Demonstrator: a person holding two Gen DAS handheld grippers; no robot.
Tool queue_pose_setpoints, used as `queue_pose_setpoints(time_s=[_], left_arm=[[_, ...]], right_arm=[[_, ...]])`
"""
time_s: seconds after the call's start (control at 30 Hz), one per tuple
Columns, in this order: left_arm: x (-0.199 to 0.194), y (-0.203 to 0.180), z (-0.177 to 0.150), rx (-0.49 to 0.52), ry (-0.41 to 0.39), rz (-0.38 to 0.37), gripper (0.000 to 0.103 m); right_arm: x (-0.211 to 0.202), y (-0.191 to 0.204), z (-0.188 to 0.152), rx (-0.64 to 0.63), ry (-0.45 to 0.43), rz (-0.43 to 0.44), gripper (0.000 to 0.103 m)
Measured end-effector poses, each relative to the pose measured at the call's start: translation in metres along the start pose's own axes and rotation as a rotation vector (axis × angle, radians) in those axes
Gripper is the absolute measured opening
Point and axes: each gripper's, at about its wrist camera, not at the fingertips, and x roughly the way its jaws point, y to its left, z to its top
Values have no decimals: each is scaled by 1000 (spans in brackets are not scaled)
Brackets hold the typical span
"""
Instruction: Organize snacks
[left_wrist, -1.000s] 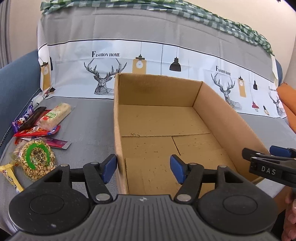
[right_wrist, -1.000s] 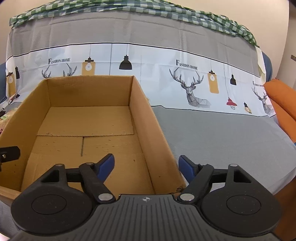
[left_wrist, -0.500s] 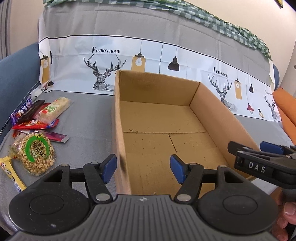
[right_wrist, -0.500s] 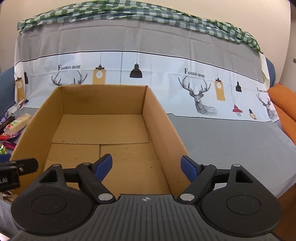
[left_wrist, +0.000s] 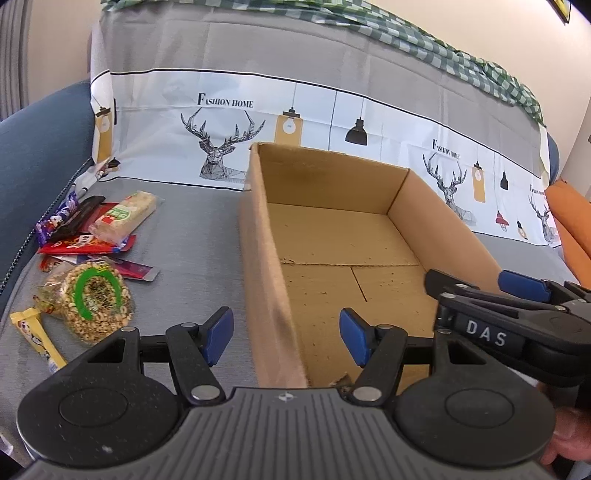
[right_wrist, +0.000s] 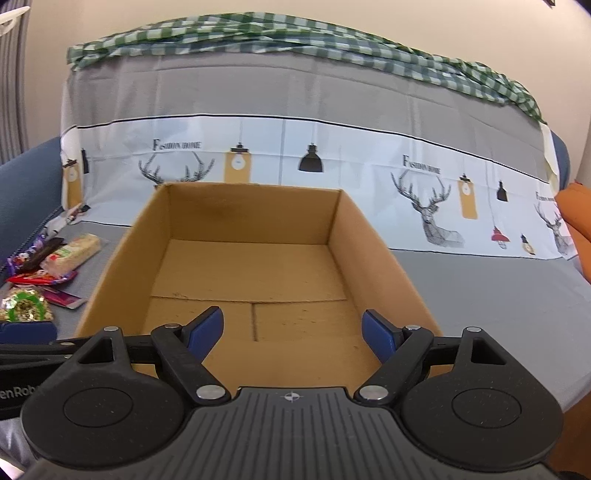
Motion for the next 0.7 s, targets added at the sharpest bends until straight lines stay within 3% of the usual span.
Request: queue_pose_setpoints(time_s=[0.23, 0.27, 0.43, 0.7], left_arm=[[-10, 39, 0, -70, 4, 25, 67], [-11, 46, -1, -81, 7, 33, 62], [-14, 90, -6, -168, 36, 71, 27], [-7, 176, -34, -430, 26, 174, 25]], right_arm=[[-2, 34, 4, 18, -23, 75, 76], [-2, 41, 5, 10, -32, 82, 74], [-10, 77, 11, -3, -99, 186, 36], [-6, 130, 4, -26, -124, 407, 36]])
